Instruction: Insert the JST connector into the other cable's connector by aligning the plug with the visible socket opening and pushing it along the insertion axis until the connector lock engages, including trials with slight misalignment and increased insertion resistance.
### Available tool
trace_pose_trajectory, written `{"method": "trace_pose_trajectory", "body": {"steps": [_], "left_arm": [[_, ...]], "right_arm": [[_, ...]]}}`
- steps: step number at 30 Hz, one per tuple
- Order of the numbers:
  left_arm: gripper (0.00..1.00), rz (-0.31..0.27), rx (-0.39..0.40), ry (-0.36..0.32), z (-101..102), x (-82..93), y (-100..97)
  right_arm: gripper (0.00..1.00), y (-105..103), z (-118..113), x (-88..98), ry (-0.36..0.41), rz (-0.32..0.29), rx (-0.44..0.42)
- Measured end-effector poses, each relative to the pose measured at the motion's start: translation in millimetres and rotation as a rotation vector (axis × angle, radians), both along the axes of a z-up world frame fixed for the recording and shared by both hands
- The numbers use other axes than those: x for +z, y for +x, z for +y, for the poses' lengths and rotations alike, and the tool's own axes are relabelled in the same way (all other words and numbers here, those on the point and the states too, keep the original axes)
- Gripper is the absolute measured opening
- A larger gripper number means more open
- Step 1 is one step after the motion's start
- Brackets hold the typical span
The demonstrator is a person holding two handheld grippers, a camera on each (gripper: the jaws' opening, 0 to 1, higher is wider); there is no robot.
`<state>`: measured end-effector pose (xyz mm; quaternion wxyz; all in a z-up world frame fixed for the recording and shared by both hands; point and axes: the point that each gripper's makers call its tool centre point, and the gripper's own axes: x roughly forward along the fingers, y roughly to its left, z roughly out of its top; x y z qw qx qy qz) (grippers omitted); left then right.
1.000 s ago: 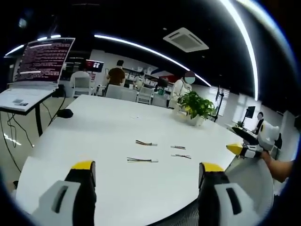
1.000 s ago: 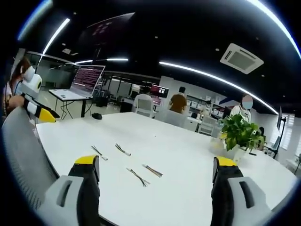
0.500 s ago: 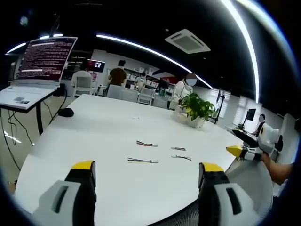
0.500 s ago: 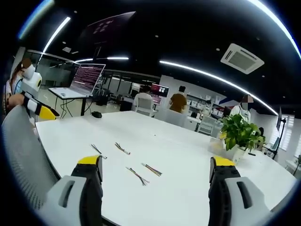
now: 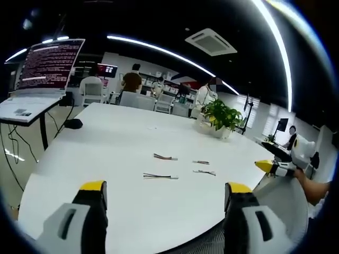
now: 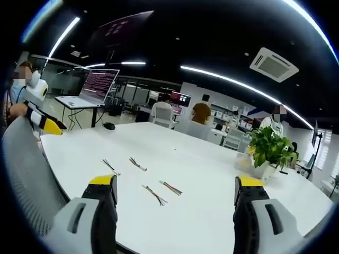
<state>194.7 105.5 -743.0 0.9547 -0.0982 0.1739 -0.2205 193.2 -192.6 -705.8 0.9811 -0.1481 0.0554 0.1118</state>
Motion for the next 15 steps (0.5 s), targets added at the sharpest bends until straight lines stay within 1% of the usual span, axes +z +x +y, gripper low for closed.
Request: {"method": "trace_pose_trajectory", "body": {"steps": [2,4,5,7,8,10,13,15], "left_arm": [[0.97,0.007,0.004,-0.019,0,0.6,0.8],[0.99,0.040,-0.010,-0.027,-2,-3.0,-1.1],[0.99,0.037,-0.009,-0.024,-1,-2.8,0.5],[0.99,0.037,-0.009,-0.019,1,-1.2,1.8],[0.99,0.040,-0.021,-0.014,0,-0.5,1.6],[0.99,0.025,-0.054,0.000,-3,3.7,3.3],[0.99,0.029,-0.079,0.017,-4,6.6,10.0],[0.99,0.024,-0.088,0.013,-3,11.0,17.1]], "right_arm": [[0.95,1,-2,0.0,-0.002,0.003,-0.011],[0.97,1,-3,-1.6,-0.011,0.014,-0.015],[0.97,1,-2,-4.0,-0.030,0.027,-0.009],[0.99,2,-1,-5.2,-0.037,0.042,-0.007],[0.99,2,-2,-5.7,-0.038,0.047,-0.008],[0.99,3,-3,-5.6,-0.039,0.060,-0.011],[1.00,7,-4,4.8,-0.010,0.032,0.001],[1.00,10,-6,12.0,-0.013,0.029,-0.001]]}}
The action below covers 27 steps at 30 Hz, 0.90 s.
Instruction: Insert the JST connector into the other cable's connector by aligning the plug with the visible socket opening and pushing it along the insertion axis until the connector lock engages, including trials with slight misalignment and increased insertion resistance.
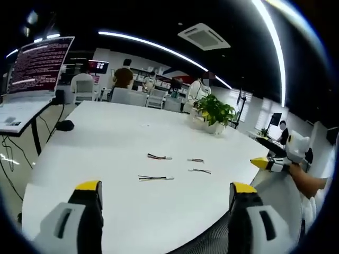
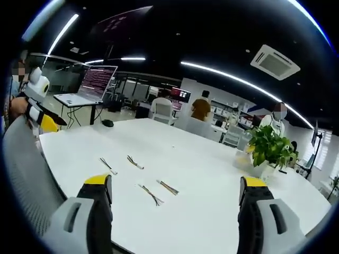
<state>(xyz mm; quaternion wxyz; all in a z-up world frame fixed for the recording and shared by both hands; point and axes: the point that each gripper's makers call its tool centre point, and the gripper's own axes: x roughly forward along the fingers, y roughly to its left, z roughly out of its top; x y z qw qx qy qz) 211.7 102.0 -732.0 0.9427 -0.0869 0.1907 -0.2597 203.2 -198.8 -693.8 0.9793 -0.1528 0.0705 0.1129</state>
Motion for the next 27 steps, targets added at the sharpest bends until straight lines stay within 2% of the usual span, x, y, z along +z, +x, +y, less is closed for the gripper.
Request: {"method": "trace_pose_trajectory", "body": {"steps": [4,6,11,16,20,22,23,27], "left_arm": [[0.99,0.010,-0.039,-0.005,-4,5.4,12.3],[0.99,-0.005,-0.062,0.025,-5,8.4,19.9],[0.99,-0.028,-0.131,0.042,-12,10.5,39.1],[0.99,-0.079,-0.205,0.028,-20,20.9,60.5],[0.99,-0.115,-0.278,0.094,-26,21.8,75.2],[0.99,-0.154,-0.328,0.156,-30,20.2,83.6],[0.99,-0.151,-0.356,0.192,-33,16.7,87.5],[0.99,-0.159,-0.415,0.197,-44,15.3,104.1]], "right_arm": [[1.00,13,-7,12.1,-0.012,-0.003,0.005],[1.00,21,-10,17.6,0.014,-0.003,0.010],[0.99,41,-15,17.0,0.023,0.010,0.014],[0.98,55,-17,10.0,-0.060,0.030,0.030],[0.97,63,-15,6.1,-0.093,0.050,0.062],[0.96,68,-15,4.3,-0.108,0.059,0.083],[0.96,71,-15,4.0,-0.116,0.062,0.091],[0.93,82,-16,9.4,-0.132,0.047,0.127]]}}
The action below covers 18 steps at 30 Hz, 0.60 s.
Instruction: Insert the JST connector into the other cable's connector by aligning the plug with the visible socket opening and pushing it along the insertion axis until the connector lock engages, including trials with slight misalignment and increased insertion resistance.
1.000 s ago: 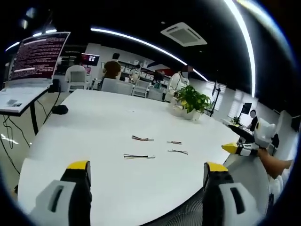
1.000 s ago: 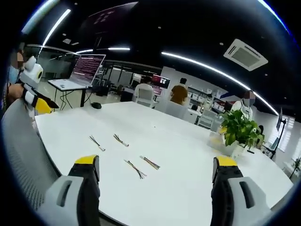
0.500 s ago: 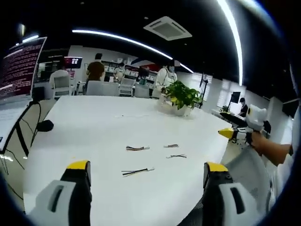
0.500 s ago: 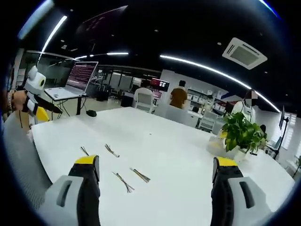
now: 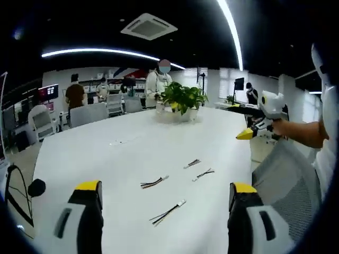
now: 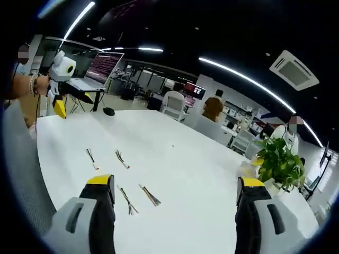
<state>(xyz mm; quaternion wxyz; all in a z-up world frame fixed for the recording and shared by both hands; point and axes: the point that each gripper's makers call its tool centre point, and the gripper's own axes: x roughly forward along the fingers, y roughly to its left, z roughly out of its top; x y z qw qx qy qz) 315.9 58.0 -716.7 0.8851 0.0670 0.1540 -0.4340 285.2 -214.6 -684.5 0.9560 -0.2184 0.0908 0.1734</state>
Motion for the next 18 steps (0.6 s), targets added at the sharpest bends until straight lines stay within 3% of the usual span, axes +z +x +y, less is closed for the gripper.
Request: {"method": "trace_pose_trajectory", "body": {"steps": [3,7,10,15,18], "left_arm": [[0.99,0.014,-0.033,-0.037,-5,-0.1,13.3],[0.99,0.008,-0.063,-0.060,-7,4.0,31.1],[0.99,-0.047,-0.157,-0.059,-15,12.1,37.3],[0.99,-0.090,-0.263,-0.047,-27,26.7,53.5],[0.99,-0.118,-0.339,-0.019,-39,32.5,61.6]], "right_arm": [[0.89,6,4,5.2,0.040,0.008,0.045],[0.91,14,8,15.7,0.068,-0.006,0.116],[0.91,16,13,16.5,0.137,0.040,0.192],[0.88,25,18,30.5,0.140,0.022,0.308],[0.82,40,14,47.6,0.194,0.010,0.331]]}}
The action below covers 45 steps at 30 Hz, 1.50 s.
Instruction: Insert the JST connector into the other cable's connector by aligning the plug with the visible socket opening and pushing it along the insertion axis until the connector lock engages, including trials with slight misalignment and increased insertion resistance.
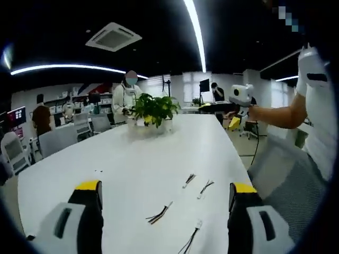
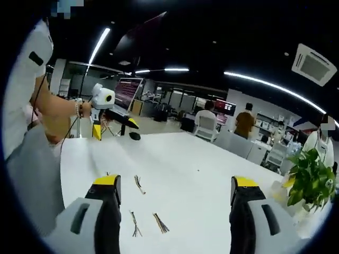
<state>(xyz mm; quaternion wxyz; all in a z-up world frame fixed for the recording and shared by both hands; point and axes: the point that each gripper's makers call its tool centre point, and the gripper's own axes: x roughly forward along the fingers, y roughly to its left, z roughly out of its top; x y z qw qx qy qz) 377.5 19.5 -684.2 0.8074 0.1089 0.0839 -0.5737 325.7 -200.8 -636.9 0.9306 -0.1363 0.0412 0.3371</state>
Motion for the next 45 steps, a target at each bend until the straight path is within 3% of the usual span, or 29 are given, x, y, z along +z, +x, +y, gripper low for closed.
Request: {"method": "trace_pose_trajectory", "body": {"steps": [3,4,6,9,13,16,19,21,27,30,34,39,40,45], "left_arm": [[0.99,-0.005,-0.019,-0.015,-10,10.6,8.6],[0.99,0.017,-0.069,-0.074,-18,21.3,5.1],[0.99,0.017,-0.108,-0.115,-25,32.7,5.3],[0.99,-0.041,-0.157,-0.085,-31,36.7,8.2],[0.99,-0.026,-0.177,-0.122,-36,42.8,15.8],[0.99,-0.020,-0.186,-0.145,-38,41.5,19.3],[0.99,-0.023,-0.221,-0.161,-41,37.3,19.2],[0.99,0.000,-0.250,-0.190,-44,35.6,16.3],[0.98,0.016,-0.257,-0.167,-54,12.5,23.7],[0.98,0.025,-0.248,-0.151,-61,-2.3,25.6],[0.98,0.035,-0.234,-0.147,-70,-22.2,29.5],[0.97,0.058,-0.196,-0.111,-79,-57.9,34.5],[0.96,0.088,-0.164,-0.077,-78,-69.9,37.1],[0.91,0.124,-0.155,-0.096,-79,-84.4,34.2]], "right_arm": [[0.84,19,-6,15.0,0.005,-0.058,-0.013],[0.85,23,-6,18.8,0.011,-0.064,-0.009],[0.84,29,-2,28.3,0.035,-0.079,0.016],[0.82,39,0,40.9,0.059,-0.119,0.032],[0.78,43,14,51.3,0.116,-0.142,0.110],[0.80,46,18,53.6,0.112,-0.174,0.133],[0.78,52,19,52.4,0.175,-0.177,0.138],[0.74,57,19,41.8,0.192,-0.168,0.136],[0.70,66,25,-0.1,0.192,-0.093,0.150],[0.67,69,28,-33.2,0.127,0.003,0.153],[0.67,72,30,-67.3,0.087,0.084,0.147],[0.66,78,30,-88.5,0.094,0.128,0.129],[0.66,78,31,-91.3,0.087,0.135,0.127],[0.65,77,39,-100.3,0.107,0.158,0.123]]}}
